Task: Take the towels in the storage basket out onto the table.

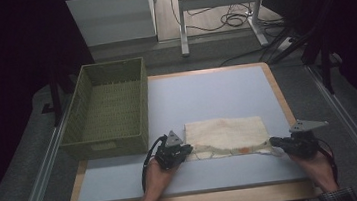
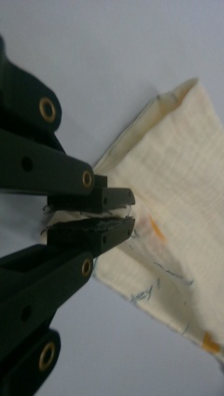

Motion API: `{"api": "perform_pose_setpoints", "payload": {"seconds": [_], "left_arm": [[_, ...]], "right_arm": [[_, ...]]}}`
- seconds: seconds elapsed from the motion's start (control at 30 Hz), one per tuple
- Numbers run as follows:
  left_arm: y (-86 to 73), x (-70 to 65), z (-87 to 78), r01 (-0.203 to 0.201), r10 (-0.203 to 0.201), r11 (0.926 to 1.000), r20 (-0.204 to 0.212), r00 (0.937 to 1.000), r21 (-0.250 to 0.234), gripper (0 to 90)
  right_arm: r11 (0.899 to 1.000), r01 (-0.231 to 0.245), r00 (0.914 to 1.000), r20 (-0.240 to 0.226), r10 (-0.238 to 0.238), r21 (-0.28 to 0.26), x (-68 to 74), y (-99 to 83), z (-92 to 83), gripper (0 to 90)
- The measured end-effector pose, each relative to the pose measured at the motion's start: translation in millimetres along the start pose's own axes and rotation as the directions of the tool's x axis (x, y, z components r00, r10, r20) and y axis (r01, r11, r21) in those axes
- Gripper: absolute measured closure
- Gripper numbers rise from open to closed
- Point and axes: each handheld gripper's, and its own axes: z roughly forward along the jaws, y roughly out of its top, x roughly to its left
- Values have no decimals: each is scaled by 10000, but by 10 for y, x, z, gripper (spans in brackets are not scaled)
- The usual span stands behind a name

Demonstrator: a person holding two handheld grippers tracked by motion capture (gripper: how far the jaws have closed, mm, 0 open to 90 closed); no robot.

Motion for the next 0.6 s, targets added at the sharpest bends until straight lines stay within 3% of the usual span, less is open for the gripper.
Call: {"api": "perform_pose_setpoints", "payload": {"seconds": [0.1,0.13,0.17,0.23,0.47,0.6], "left_arm": [[-33,-1,-44,226,-226,9997,239,9995,2,681],[-48,5,-86,334,-333,9994,170,9993,-24,592],[-48,5,-86,334,-333,9994,170,9993,-24,572],[-42,45,-161,435,-437,9990,-235,9988,-123,544],[70,158,-196,785,-808,9962,-641,9947,-378,540],[257,265,-66,865,-903,9953,-951,9914,-431,562]], "right_arm": [[10000,-66,10000,47,66,-8,4,-46,-40,806],[9999,-112,9998,183,112,11,-5,-75,-90,788],[9999,-112,9998,183,112,11,-5,-75,-90,788],[9997,-234,9990,380,234,-11,-45,-80,-153,751],[9993,-365,9981,502,366,-40,-148,61,-108,721],[9986,-523,9983,265,525,-65,-277,272,99,727]]}}
